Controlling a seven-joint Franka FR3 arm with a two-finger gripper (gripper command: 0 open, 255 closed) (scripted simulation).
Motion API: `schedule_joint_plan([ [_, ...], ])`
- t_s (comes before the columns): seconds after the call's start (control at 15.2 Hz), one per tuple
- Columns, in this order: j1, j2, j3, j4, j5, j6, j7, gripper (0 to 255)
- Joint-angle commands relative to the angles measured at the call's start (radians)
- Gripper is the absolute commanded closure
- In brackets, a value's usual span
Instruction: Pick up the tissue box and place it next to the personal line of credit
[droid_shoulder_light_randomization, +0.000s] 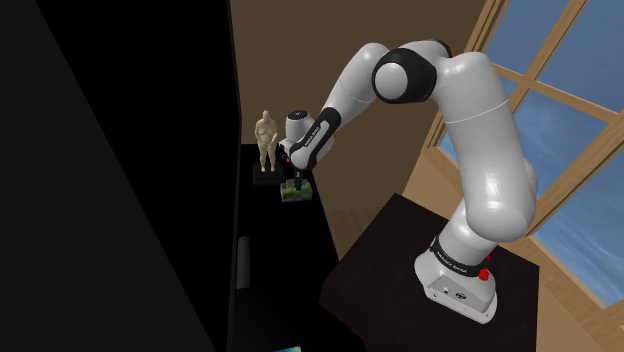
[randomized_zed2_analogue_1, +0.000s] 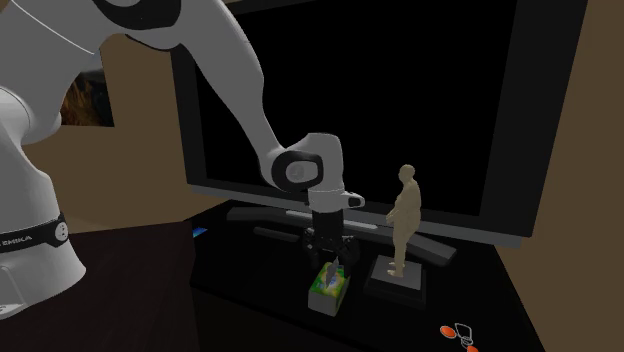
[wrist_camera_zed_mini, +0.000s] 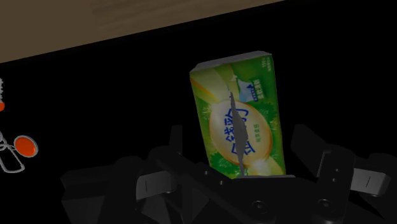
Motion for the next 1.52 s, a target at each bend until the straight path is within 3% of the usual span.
schedule_joint_plan([
  [0.0,0.000,0.000,0.000,0.000,0.000,0.000,0.000,0],
  [0.07,0.000,0.000,0.000,0.000,0.000,0.000,0.000,255],
  [0.66,0.000,0.000,0.000,0.000,0.000,0.000,0.000,255],
  [1.45,-0.003,-0.145,0.007,-0.044,0.007,-0.100,-0.020,255],
])
